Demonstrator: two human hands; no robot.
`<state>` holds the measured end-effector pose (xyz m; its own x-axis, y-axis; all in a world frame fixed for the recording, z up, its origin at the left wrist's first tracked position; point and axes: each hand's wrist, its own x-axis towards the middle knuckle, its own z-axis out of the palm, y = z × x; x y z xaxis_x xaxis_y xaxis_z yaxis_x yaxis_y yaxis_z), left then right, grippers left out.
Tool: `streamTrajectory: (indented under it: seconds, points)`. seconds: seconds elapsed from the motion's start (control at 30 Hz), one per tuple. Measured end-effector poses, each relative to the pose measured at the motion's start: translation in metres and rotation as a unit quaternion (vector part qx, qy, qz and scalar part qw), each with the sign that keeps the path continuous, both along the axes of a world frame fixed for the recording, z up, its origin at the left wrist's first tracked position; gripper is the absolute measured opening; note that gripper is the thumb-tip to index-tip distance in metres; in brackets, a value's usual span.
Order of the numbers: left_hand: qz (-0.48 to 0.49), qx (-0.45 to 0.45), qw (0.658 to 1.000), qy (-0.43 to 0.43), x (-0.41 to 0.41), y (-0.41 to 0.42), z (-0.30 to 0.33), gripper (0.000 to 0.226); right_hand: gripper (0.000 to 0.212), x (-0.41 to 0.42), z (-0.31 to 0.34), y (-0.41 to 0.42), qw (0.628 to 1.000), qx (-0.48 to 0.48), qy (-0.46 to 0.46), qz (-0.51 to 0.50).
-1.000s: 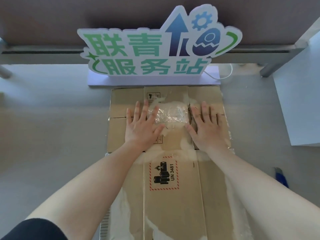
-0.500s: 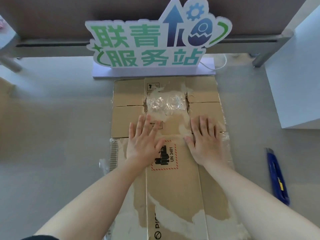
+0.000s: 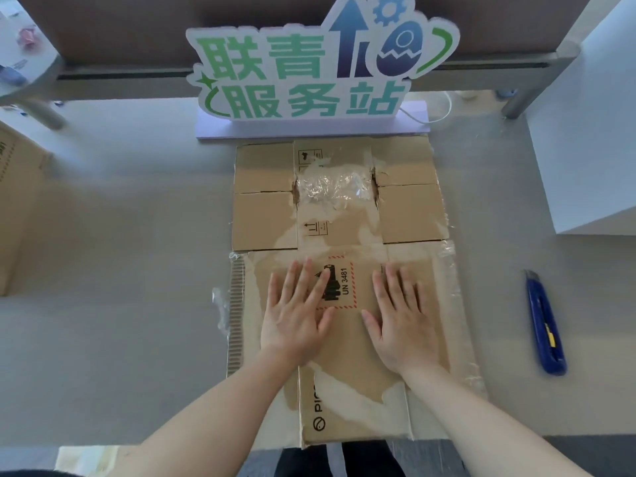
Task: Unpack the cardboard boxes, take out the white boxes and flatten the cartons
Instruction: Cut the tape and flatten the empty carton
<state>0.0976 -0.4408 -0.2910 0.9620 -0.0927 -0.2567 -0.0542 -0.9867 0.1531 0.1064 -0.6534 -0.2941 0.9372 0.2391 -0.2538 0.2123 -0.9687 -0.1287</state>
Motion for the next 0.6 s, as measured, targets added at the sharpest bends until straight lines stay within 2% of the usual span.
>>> streamTrajectory:
  seconds: [0.1,0.27,0.47,0.53,0.6]
  points:
    - [0.008,0.003,1.000,0.008,-0.002,-0.001,0.003,0.065,0.073,-0.003,0.002,0.002,1.000,-0.001,0.004,-0.006]
    - [-0.010,-0.001,1.000,-0.004,-0.038,0.000,0.003,0.078,0.078,-0.026,0.001,-0.007,1.000,-0.005,0.009,0.009]
    - [-0.023,-0.001,1.000,0.000,-0.047,0.002,0.000,0.070,0.074,-0.037,0.001,-0.009,1.000,0.009,-0.010,0.010]
    - [-0.012,-0.022,1.000,0.001,-0.044,0.009,0.002,0.063,0.066,-0.026,0.010,-0.014,0.998,0.060,-0.028,-0.023]
    - [0.043,-0.058,0.997,-0.016,-0.031,0.026,0.007,0.064,0.059,0.001,0.020,-0.023,0.984,0.110,-0.079,-0.115]
